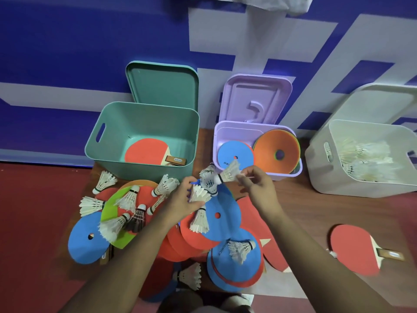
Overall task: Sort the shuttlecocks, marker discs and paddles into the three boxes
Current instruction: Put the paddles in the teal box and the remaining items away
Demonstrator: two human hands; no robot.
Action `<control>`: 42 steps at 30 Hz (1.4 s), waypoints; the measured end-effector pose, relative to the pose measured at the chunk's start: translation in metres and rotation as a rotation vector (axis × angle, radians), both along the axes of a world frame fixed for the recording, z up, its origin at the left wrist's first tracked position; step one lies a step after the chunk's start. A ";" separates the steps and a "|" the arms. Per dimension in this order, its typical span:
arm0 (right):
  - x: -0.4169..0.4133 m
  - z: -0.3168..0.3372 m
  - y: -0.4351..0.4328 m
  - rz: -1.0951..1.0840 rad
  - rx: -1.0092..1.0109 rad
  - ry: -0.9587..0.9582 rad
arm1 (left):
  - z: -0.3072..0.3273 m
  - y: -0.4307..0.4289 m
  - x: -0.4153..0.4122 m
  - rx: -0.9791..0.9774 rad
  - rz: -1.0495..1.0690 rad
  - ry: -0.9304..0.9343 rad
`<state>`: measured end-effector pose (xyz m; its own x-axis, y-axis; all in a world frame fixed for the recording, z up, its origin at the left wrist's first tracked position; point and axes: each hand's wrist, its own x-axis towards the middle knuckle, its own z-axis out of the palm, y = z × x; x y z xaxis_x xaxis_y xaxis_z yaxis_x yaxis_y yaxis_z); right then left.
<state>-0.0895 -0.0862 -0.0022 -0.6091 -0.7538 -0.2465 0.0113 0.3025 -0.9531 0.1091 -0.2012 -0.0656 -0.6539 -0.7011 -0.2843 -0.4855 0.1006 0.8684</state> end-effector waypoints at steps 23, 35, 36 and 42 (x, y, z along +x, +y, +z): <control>0.108 -0.077 -0.010 0.593 0.594 0.550 | 0.016 -0.017 0.059 0.056 0.254 0.200; 0.079 -0.056 -0.009 0.265 0.313 0.569 | 0.006 -0.014 0.072 0.084 0.199 0.142; 0.071 -0.046 -0.008 0.219 0.268 0.508 | 0.007 -0.015 0.070 0.079 0.191 0.149; 0.044 0.004 -0.020 -0.026 0.000 0.326 | 0.019 -0.017 0.056 0.014 0.083 0.164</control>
